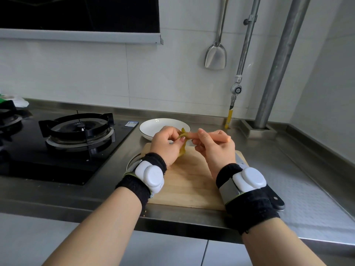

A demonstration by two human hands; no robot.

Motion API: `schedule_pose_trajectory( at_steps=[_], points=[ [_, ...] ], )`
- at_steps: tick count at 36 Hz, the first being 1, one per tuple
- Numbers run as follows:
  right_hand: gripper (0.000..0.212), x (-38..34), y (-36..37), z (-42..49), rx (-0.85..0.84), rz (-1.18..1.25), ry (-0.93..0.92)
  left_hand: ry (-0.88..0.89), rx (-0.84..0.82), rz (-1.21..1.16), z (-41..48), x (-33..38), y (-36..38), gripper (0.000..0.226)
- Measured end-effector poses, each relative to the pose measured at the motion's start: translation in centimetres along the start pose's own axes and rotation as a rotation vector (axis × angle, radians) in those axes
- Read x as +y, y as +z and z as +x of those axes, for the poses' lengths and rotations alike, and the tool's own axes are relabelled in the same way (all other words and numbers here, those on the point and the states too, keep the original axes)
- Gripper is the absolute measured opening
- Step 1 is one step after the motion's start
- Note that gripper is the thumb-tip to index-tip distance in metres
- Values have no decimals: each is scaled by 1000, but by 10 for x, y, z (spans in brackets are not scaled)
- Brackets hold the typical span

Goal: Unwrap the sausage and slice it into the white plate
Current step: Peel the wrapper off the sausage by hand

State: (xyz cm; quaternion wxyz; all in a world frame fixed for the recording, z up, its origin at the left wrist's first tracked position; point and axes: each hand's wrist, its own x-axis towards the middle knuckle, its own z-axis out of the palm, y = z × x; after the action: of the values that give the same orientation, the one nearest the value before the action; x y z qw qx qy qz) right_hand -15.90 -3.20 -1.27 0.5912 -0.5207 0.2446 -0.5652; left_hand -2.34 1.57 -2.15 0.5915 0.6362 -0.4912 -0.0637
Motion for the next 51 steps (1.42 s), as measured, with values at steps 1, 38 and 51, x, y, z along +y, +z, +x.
schedule_pose_trajectory(
  at_steps=[1, 38, 51],
  points=[
    [23, 0, 0, 0, 0, 28, 9, -35, 5, 0, 0, 0, -1, 21],
    [18, -6, -2, 0, -56, 203, 124, -100, -91, -153, -1, -1, -4, 20],
    [14, -4, -4, 1, -162, 202, 227, -57, -127, -314, 5, -9, -2, 23]
  ],
)
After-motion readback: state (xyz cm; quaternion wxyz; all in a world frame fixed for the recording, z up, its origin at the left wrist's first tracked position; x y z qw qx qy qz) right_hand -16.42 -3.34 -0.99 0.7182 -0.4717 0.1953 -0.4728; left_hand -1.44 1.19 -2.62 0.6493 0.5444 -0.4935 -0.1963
